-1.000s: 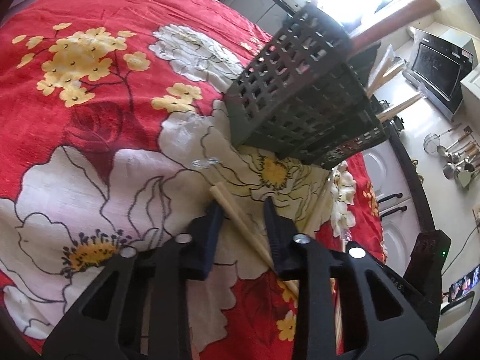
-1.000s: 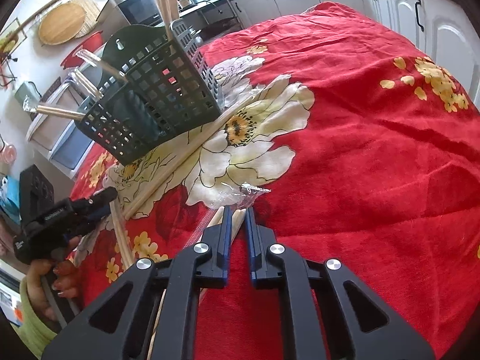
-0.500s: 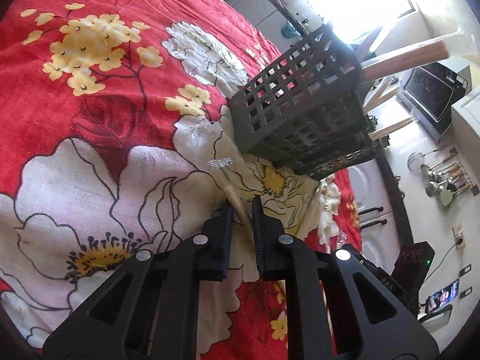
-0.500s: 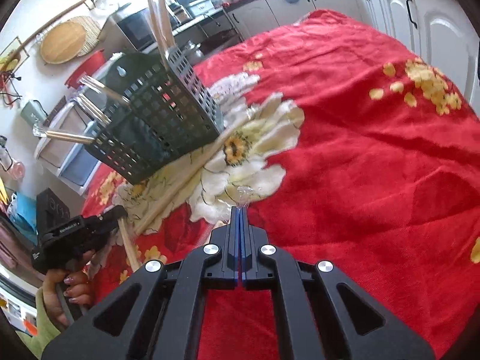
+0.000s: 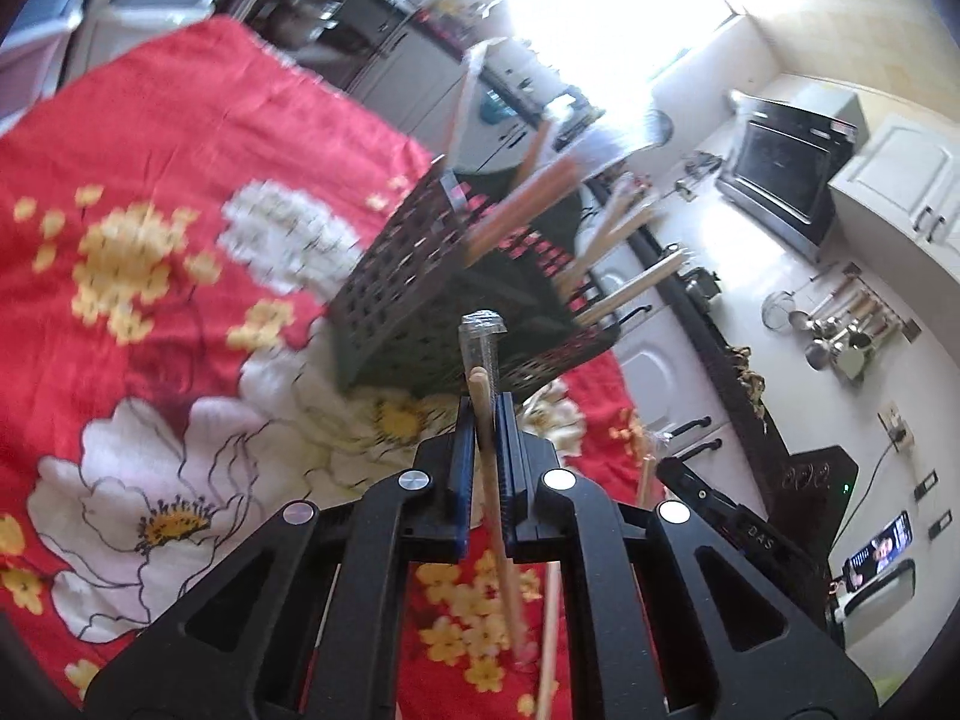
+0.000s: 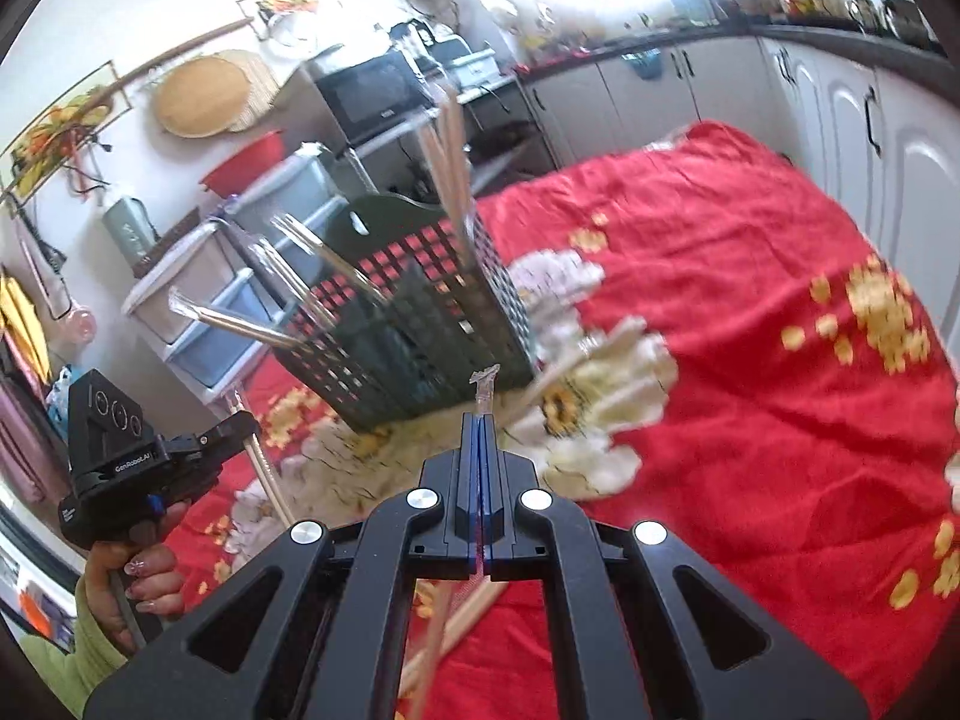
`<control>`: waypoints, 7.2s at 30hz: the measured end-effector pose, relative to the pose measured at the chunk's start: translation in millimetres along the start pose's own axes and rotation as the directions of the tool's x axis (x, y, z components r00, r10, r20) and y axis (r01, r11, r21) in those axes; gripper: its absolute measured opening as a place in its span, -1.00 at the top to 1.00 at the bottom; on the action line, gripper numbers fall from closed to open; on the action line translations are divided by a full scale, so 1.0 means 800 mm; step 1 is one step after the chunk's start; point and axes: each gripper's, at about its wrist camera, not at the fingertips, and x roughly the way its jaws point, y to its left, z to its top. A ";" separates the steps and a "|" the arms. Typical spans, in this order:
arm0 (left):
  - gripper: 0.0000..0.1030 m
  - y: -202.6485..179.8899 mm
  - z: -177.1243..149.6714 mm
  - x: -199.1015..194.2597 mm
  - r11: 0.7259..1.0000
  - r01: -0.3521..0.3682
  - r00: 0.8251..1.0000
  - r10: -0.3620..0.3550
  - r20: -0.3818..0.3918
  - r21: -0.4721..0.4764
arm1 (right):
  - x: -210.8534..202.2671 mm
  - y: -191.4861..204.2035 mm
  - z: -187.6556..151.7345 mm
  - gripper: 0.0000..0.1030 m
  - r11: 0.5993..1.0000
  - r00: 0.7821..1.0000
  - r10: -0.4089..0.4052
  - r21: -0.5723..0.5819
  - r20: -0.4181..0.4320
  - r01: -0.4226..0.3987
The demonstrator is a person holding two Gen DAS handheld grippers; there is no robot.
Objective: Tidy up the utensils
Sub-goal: 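Lift both held chopsticks up from the pile, then carry both held chopsticks upright above the green caddy, then lower the chopsticks into the caddy slots and open both grippers, then withdraw both open grippers from the caddy and move down to the chopstick pile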
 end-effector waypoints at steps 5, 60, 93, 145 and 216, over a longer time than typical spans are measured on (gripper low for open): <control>0.94 -0.031 0.011 -0.003 0.998 0.020 1.000 -0.021 0.022 0.063 | -0.009 0.019 0.018 0.99 0.999 0.999 0.020 -0.049 0.036 -0.018; 0.94 -0.145 0.135 -0.056 0.961 0.003 0.951 -0.089 0.296 0.278 | -0.038 0.129 0.150 0.99 0.961 0.939 0.194 -0.250 0.284 -0.123; 0.94 -0.124 0.159 -0.067 0.935 -0.261 0.860 0.112 0.497 0.241 | 0.016 0.168 0.229 0.99 0.938 0.866 0.299 -0.292 0.401 -0.189; -0.16 -0.093 0.128 -0.025 0.933 -0.282 0.896 0.173 0.410 0.223 | 0.077 0.118 0.166 0.55 0.965 0.936 0.173 -0.241 0.306 -0.099; -0.79 -0.034 0.025 -0.026 0.931 -0.317 0.932 0.271 0.239 0.180 | 0.037 0.064 0.017 0.02 0.972 0.999 -0.009 -0.234 0.039 0.018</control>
